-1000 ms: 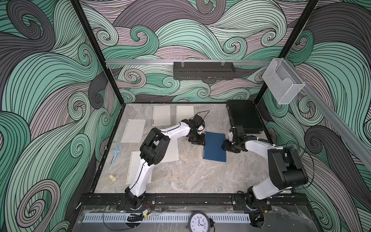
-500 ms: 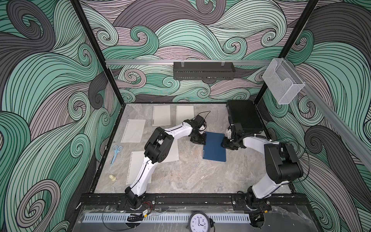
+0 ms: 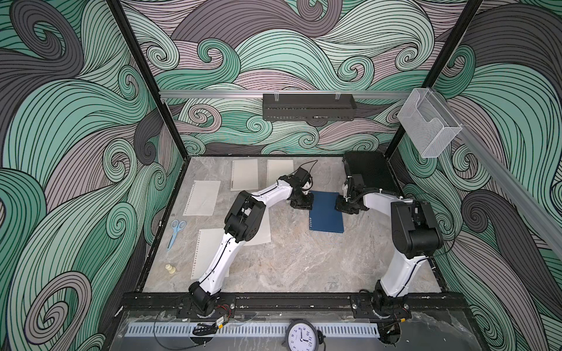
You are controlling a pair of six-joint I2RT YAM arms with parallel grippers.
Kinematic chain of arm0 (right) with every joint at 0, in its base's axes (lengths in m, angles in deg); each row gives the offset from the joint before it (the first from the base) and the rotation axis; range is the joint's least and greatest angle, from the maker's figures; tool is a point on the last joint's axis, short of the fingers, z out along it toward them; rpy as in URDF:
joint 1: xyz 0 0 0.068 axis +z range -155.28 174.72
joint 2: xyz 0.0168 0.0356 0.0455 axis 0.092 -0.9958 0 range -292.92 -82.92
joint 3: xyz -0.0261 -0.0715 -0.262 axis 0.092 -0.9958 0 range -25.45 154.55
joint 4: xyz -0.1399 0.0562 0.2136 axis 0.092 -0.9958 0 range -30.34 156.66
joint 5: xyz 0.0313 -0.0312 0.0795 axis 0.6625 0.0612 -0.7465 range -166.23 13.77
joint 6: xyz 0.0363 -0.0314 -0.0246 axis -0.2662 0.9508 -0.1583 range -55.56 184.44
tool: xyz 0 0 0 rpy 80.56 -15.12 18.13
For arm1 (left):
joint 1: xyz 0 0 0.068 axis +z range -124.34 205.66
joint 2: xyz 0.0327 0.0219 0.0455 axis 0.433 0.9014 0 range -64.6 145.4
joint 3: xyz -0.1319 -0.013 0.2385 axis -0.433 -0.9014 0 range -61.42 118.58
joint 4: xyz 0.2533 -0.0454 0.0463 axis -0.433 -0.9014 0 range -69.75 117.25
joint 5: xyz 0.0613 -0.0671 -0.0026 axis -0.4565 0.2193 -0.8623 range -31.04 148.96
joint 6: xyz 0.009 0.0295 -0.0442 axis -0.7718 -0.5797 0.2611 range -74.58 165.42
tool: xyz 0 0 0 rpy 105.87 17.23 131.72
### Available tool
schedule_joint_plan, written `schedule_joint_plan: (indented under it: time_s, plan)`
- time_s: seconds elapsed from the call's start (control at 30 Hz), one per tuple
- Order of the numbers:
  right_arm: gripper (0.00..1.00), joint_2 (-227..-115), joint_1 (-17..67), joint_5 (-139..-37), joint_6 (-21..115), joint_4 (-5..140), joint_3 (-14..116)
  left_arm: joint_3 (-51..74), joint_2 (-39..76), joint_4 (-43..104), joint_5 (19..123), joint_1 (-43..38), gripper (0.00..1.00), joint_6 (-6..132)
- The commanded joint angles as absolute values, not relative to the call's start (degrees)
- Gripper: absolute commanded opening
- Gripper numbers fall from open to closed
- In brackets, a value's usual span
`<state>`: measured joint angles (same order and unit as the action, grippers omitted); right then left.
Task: Tear off pages from different notebooks
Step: Move the notebook to the center of the board.
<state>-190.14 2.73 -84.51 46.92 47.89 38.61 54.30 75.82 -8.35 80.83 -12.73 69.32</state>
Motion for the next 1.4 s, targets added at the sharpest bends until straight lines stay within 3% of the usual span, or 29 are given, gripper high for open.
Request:
schedule_joint_plan:
  time_s: [0.0, 0.4, 0.53, 0.67, 0.73, 0.97, 1.37]
  plan:
    - [0.33, -193.3, 3.7, -86.9, 48.0, 46.4, 42.2, 58.4, 80.0, -7.6, 81.2, -12.8, 0.12, 69.1]
    - [0.35, -206.1, 3.1, -88.1, 50.4, 37.9, 62.1, 75.4, 91.1, -9.3, 84.4, -9.9, 0.15, 70.1]
    - [0.37, -207.8, 2.6, -88.8, 51.0, 35.2, 67.4, 79.5, 92.5, -8.4, 84.6, -9.3, 0.21, 69.9]
    - [0.55, -205.5, 2.3, -87.8, 51.8, 33.8, 68.7, 80.4, 90.7, -8.3, 83.3, -8.8, 0.31, 69.8]
    - [0.57, -203.7, 2.2, -87.7, 52.4, 33.1, 68.4, 80.2, 89.2, -10.0, 81.9, -8.8, 0.37, 69.3]
    - [0.65, -196.3, 2.2, -86.5, 53.2, 33.7, 60.7, 67.4, 79.9, -8.1, 80.0, -9.0, 0.45, 70.3]
    - [0.67, -190.7, 2.5, -83.0, 53.5, 34.6, 47.8, 51.4, 71.3, -4.6, 81.1, -10.5, 0.46, 70.7]
